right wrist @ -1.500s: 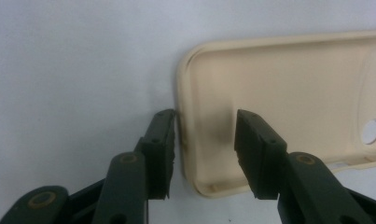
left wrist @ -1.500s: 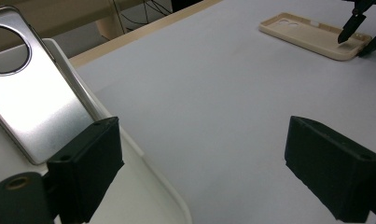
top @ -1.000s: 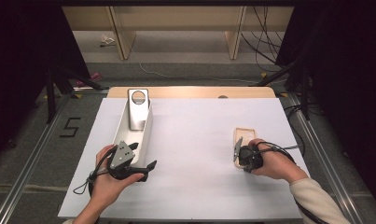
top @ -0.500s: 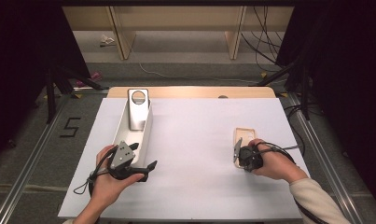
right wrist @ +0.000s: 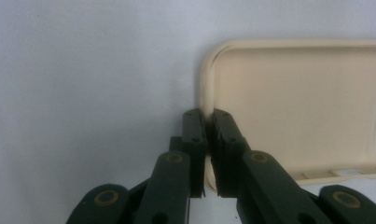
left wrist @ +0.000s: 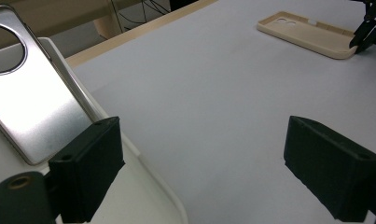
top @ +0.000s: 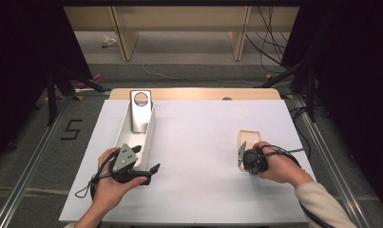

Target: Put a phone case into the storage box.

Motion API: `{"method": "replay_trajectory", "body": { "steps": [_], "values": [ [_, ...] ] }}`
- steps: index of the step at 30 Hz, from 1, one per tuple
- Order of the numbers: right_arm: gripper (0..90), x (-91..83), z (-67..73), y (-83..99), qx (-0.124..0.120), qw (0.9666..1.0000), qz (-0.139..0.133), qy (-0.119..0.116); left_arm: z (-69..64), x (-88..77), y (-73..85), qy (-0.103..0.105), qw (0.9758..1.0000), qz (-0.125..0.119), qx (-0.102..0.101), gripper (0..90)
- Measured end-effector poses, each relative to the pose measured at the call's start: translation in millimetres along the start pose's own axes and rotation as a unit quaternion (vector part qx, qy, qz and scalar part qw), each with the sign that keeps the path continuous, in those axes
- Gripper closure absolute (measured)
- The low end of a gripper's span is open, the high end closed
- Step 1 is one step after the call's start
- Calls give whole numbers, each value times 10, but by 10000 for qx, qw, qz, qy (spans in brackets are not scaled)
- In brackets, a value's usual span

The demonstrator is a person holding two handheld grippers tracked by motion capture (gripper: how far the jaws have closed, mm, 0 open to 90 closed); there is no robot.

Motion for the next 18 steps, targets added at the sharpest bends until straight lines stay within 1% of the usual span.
{"method": "replay_trajectory", "body": {
  "steps": [8,10,11,13,16,18],
  "values": [
    [863,-10,3,10,-14,10000,-42,-4,3,-1,-1,-8,10000,-3,-14,111],
    [865,-23,-3,9,0,10000,-70,3,3,-1,0,-10,10000,1,-12,111],
    [866,-26,-6,2,17,9999,-139,13,3,-1,0,-10,10000,0,-16,111],
    [867,-44,14,14,65,9999,-95,-14,6,-1,1,-10,10000,-2,-11,111],
    [867,-74,22,-15,92,9997,-227,15,7,-1,0,-14,10000,-1,-13,112],
    [867,-103,12,-23,101,9996,-255,83,6,-3,0,-14,10000,-1,-20,112]
  ]
}}
Point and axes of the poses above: each handheld gripper's, and its own axes: x roughly forward along the jaws, y roughly out of its underside, z roughly to its left, the point moved 10 cm from there along x, roughly forward along the jaws, and after that the axes turned 14 degrees about -y, right-handed, at the moved point
